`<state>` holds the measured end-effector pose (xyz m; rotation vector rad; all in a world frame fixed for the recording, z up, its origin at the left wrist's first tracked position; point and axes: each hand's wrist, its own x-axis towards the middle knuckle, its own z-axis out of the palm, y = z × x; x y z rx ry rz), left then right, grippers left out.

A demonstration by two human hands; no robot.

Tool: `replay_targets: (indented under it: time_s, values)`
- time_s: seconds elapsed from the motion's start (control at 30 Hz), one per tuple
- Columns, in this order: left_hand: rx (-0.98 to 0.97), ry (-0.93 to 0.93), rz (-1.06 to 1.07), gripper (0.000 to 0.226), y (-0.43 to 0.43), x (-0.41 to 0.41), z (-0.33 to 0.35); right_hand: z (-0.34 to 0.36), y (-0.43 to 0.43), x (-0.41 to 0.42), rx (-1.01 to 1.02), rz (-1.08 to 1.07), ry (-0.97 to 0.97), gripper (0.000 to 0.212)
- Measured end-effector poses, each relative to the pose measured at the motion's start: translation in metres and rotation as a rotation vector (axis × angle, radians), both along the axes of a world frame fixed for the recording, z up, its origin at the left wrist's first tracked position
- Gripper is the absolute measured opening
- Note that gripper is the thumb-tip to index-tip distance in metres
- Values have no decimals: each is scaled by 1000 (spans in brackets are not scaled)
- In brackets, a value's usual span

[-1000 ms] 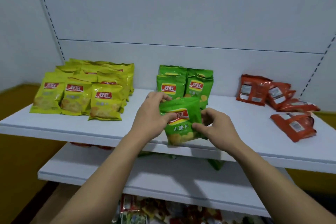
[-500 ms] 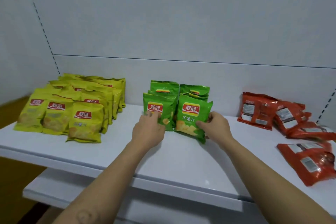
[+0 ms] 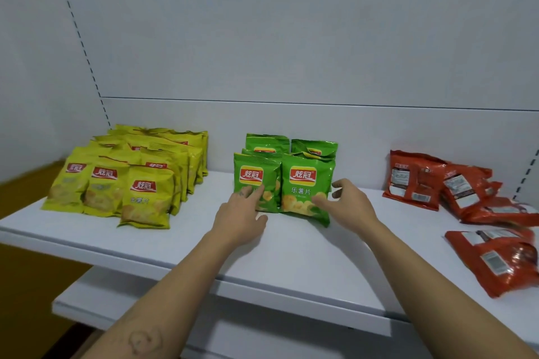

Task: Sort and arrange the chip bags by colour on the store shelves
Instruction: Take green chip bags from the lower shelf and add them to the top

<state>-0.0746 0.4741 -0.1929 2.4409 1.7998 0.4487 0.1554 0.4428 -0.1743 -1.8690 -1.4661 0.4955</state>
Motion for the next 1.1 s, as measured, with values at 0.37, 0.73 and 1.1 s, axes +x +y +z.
replay_targets:
  time_s: [0.37,0.73,1.1]
  values:
    - [149,-116,-35,59,-68,-79,-1,2,-55,-96,380,172,-506,77]
    - [78,-259,29,51,-159,-194,-77,-80,-135,-218,439,453,-643,53]
    - [-227,-238,5,59,-159,-178,-193,-207,-127,-156,-402,275,-617,77]
